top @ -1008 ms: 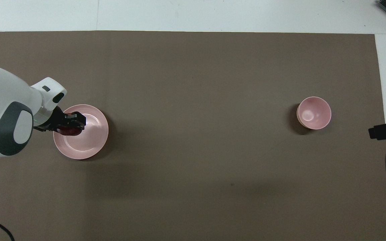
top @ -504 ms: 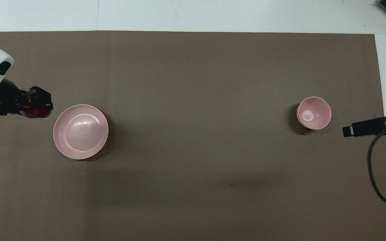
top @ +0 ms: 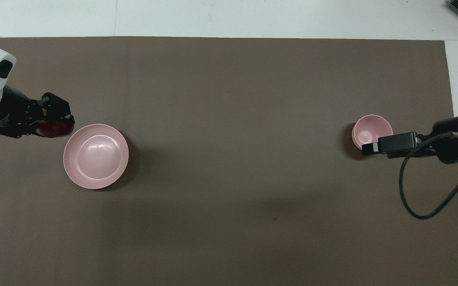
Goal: Move apple from plate to bowl
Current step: 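Lift the apple with the left gripper while the right gripper reaches inward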
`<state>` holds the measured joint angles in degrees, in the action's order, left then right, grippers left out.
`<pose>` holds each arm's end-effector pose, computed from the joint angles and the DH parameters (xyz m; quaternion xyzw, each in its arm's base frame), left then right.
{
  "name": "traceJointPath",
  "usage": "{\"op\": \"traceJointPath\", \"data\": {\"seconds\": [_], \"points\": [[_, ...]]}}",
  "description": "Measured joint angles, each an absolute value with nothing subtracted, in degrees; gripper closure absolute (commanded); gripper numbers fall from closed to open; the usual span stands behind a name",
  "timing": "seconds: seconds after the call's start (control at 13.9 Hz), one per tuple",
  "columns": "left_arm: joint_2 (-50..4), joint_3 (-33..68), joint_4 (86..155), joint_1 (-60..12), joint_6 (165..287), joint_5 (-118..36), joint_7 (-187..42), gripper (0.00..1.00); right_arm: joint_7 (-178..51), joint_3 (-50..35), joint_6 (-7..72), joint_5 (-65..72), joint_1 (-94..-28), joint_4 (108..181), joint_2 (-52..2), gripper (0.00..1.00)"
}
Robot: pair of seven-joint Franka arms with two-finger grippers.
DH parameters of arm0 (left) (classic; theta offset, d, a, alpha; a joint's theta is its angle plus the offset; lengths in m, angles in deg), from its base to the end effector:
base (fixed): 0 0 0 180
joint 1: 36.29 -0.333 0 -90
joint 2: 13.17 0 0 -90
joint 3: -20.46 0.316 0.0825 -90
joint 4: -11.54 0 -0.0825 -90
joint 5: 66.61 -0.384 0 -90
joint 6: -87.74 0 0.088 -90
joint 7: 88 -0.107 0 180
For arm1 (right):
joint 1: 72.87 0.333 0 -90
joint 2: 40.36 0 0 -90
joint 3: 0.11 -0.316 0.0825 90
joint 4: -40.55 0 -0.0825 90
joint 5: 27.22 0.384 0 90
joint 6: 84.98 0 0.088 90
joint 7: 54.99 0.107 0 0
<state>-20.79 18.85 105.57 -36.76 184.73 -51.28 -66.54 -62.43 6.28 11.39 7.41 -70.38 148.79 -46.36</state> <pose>0.5955 -0.0362 0.5282 0.9707 0.1959 -0.0657 0.1230 0.5245 0.0170 0.5567 -0.9527 0.0182 0.0198 0.3027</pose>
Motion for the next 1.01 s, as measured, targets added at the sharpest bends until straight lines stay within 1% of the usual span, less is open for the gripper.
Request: {"op": "traceJointPath", "data": {"seconds": [0.29,0.65,0.86,1.01], "points": [[-20.94,19.08,105.55,-37.17,184.72,-37.87,-58.84,1.0,-62.43,5.87,16.79,17.56,-66.53,154.37,-46.17,0.0],[-21.05,19.3,105.43,-37.78,184.66,-24.4,-57.7,1.0,-62.39,5.77,23.61,36.33,-61.94,160.93,-45.8,0.0],[-21.06,19.2,105.4,-38.45,183.83,-20.39,-54.08,1.0,-60.82,5.74,30.55,44.88,-56.54,162.59,-45.82,0.0],[-21.06,18.8,105.41,-38.17,181.71,-19.08,-51.47,1.0,-57.52,5.64,33.84,46.95,-52.93,162.6,-45.92,0.0]]}}
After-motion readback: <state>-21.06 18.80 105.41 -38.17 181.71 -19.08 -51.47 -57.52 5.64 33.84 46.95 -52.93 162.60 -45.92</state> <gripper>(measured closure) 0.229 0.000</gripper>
